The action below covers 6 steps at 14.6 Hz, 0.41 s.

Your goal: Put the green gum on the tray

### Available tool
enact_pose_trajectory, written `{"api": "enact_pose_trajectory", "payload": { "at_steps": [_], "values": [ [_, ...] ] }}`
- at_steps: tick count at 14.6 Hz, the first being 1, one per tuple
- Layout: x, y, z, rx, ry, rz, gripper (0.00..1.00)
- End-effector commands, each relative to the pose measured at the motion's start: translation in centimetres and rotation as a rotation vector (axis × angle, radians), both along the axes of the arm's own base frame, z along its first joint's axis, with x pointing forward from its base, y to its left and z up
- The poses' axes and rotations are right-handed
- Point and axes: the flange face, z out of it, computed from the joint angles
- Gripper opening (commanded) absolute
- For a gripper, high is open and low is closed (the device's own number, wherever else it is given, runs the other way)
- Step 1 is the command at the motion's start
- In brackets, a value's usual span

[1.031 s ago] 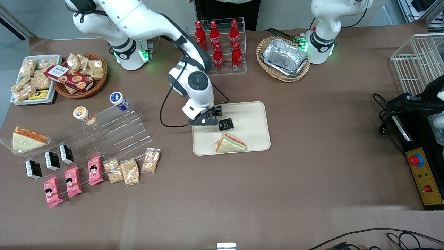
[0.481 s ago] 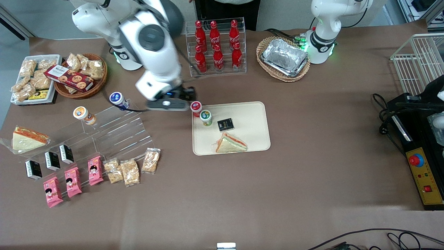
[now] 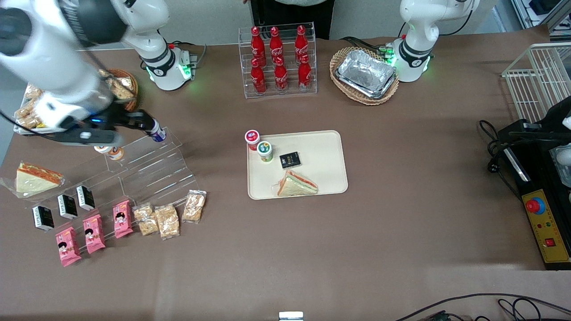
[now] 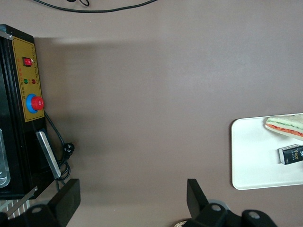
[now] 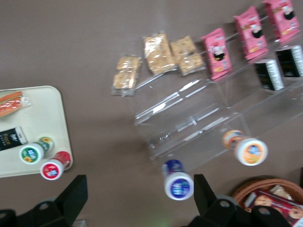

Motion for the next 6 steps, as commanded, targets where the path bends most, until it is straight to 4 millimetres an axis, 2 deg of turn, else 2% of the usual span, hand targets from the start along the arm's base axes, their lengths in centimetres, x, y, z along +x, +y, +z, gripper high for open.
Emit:
{"api": "enact_pose_trajectory", "payload": {
  "at_steps": [1, 4, 6],
  "values": [
    [-0.6, -5.3, 1.9, 0.037, 0.003, 0.043, 1.0],
    [-0.4, -10.9, 2.3, 0.048, -0.003, 0.1, 1.0],
    [-0.4, -13.0, 2.3, 0.054, -0.005, 0.1, 1.0]
  ]
}}
